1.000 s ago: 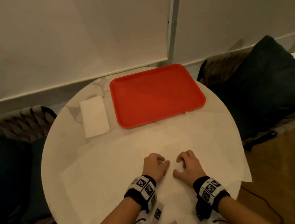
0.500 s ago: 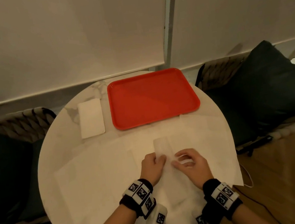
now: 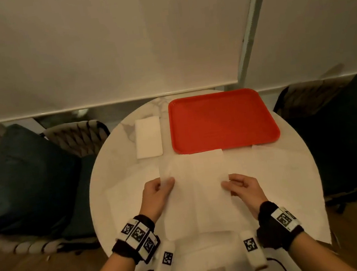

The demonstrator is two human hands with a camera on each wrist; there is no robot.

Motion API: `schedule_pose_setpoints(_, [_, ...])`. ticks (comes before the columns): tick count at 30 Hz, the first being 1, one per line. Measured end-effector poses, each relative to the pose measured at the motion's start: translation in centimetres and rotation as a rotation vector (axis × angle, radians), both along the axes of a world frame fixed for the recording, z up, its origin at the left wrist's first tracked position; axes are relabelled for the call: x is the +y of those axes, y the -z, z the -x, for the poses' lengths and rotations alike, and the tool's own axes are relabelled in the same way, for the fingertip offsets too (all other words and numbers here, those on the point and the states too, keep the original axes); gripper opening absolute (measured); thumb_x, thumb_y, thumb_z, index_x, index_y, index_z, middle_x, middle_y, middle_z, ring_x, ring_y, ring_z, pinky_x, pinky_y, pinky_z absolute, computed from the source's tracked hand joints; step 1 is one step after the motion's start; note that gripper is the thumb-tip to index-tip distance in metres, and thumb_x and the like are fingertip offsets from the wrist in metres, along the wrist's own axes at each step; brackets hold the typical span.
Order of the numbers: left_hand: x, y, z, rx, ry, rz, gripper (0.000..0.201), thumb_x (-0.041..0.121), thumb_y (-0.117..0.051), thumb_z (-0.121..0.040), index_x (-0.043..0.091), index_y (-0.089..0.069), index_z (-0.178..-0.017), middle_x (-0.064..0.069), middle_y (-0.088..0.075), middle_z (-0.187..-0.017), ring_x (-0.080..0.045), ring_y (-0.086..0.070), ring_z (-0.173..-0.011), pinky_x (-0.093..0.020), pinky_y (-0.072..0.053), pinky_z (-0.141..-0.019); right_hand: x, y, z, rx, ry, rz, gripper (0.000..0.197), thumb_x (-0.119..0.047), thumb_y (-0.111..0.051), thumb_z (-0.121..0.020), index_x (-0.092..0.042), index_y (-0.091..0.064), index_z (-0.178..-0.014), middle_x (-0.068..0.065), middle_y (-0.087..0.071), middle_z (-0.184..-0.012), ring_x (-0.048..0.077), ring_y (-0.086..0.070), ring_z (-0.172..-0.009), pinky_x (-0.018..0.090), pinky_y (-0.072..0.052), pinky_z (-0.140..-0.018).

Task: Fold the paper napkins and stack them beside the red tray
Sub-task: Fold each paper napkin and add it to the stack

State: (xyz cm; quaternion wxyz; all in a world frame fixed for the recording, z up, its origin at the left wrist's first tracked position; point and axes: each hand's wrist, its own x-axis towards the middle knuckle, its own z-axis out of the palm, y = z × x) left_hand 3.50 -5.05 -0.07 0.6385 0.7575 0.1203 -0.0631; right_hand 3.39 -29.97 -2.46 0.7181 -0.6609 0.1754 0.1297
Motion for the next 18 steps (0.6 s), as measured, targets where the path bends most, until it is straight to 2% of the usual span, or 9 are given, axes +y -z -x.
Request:
schedule_pose_setpoints(1, [0.8, 0.0, 0.2, -0.005, -0.022, -0.026, 0.037, 0.022, -0.063, -0.093, 0.017, -0.058, -0.056, 0.004, -0.06, -0.057, -0.011, -0.056, -0.054, -0.026, -0.043, -0.055, 0.9, 0.0, -0.3, -0.008, 0.007, 0.016, 0.025, -0.009, -0.072, -0.081, -0.003, -0.066, -0.105, 0.001, -0.07, -0.083, 0.009, -0.067, -0.071, 0.017, -0.052, -0.065])
schedule_pose_setpoints(3, [2.2, 0.2, 0.6, -0.006, -0.062, -0.061, 0.042, 0.025, -0.064, -0.092, 0.019, -0.053, -0.052, 0.005, -0.056, -0.053, -0.011, -0.053, -0.051, -0.026, -0.041, -0.054, 2.7, -0.1, -0.7, -0.036, -0.015, 0.039, 0.016, -0.007, -0.072, -0.082, -0.002, -0.068, -0.096, 0.005, -0.069, -0.078, 0.012, -0.065, -0.066, 0.018, -0.053, -0.062])
schedule_pose_setpoints(6, [3.5, 0.1, 0.9, -0.01, -0.079, -0.058, 0.036, 0.033, -0.064, -0.091, 0.004, -0.065, -0.07, -0.006, -0.067, -0.068, -0.021, -0.063, -0.064, -0.035, -0.049, -0.063, 5.5, -0.8, -1.2, -0.079, -0.057, 0.062, 0.009, -0.005, -0.073, -0.081, -0.006, -0.066, -0.086, 0.007, -0.066, -0.076, 0.016, -0.062, -0.064, 0.02, -0.053, -0.057])
schedule_pose_setpoints(8, [3.8, -0.1, 0.9, -0.016, -0.062, -0.03, 0.027, 0.033, -0.063, -0.092, 0.008, -0.071, -0.087, -0.001, -0.074, -0.082, -0.019, -0.069, -0.076, -0.036, -0.053, -0.07, 7.4, -1.2, -1.5, -0.103, -0.08, 0.07, 0.01, -0.006, -0.073, -0.081, -0.003, -0.066, -0.087, 0.008, -0.065, -0.076, 0.016, -0.063, -0.067, 0.021, -0.053, -0.057])
schedule_pose_setpoints(10, [3.8, -0.5, 0.9, -0.017, -0.045, -0.002, 0.018, 0.031, -0.062, -0.093, 0.016, -0.072, -0.095, 0.0, -0.075, -0.089, -0.021, -0.071, -0.081, -0.038, -0.056, -0.071, 9.4, -1.7, -1.8, -0.13, -0.111, 0.076, 0.013, -0.008, -0.072, -0.082, 0.001, -0.066, -0.09, 0.01, -0.066, -0.078, 0.017, -0.063, -0.069, 0.022, -0.053, -0.057])
schedule_pose_setpoints(12, [3.9, -0.8, 0.6, -0.046, -0.01, -0.003, 0.016, 0.028, -0.062, -0.093, 0.016, -0.071, -0.098, -0.001, -0.075, -0.088, -0.021, -0.071, -0.079, -0.034, -0.056, -0.064, 11.4, -2.3, -2.1, -0.173, -0.153, 0.086, 0.013, -0.011, -0.071, -0.083, -0.001, -0.067, -0.09, 0.009, -0.066, -0.077, 0.015, -0.063, -0.069, 0.021, -0.051, -0.056])
schedule_pose_setpoints(15, [4.4, -1.0, 0.0, -0.045, -0.006, 0.078, 0.021, 0.03, -0.057, -0.096, 0.011, -0.066, -0.096, 0.005, -0.072, -0.083, -0.011, -0.069, -0.073, -0.022, -0.052, -0.058, 14.1, -3.2, -2.4, -0.233, -0.226, 0.113, 0.01, -0.019, -0.07, -0.086, -0.01, -0.07, -0.089, -0.001, -0.066, -0.073, 0.007, -0.061, -0.063, 0.02, -0.049, -0.057])
schedule_pose_setpoints(17, [5.3, -0.9, -0.5, -0.013, -0.013, 0.166, 0.028, 0.041, -0.054, -0.096, 0.013, -0.056, -0.093, 0.005, -0.068, -0.078, -0.012, -0.066, -0.074, -0.028, -0.054, -0.064, 15.7, -3.5, -2.6, -0.216, -0.288, 0.086, 0.014, -0.024, -0.065, -0.09, -0.012, -0.071, -0.095, 0.0, -0.07, -0.08, 0.013, -0.065, -0.066, 0.026, -0.053, -0.06])
schedule_pose_setpoints(18, [5.9, -0.6, -0.9, -0.008, -0.003, 0.176, 0.03, 0.044, -0.056, -0.094, 0.015, -0.055, -0.097, 0.002, -0.069, -0.083, -0.015, -0.067, -0.077, -0.031, -0.055, -0.067, 16.4, -3.5, -2.8, -0.206, -0.315, 0.083, 0.016, -0.025, -0.062, -0.091, -0.013, -0.072, -0.097, 0.001, -0.071, -0.085, 0.017, -0.066, -0.069, 0.03, -0.055, -0.062])
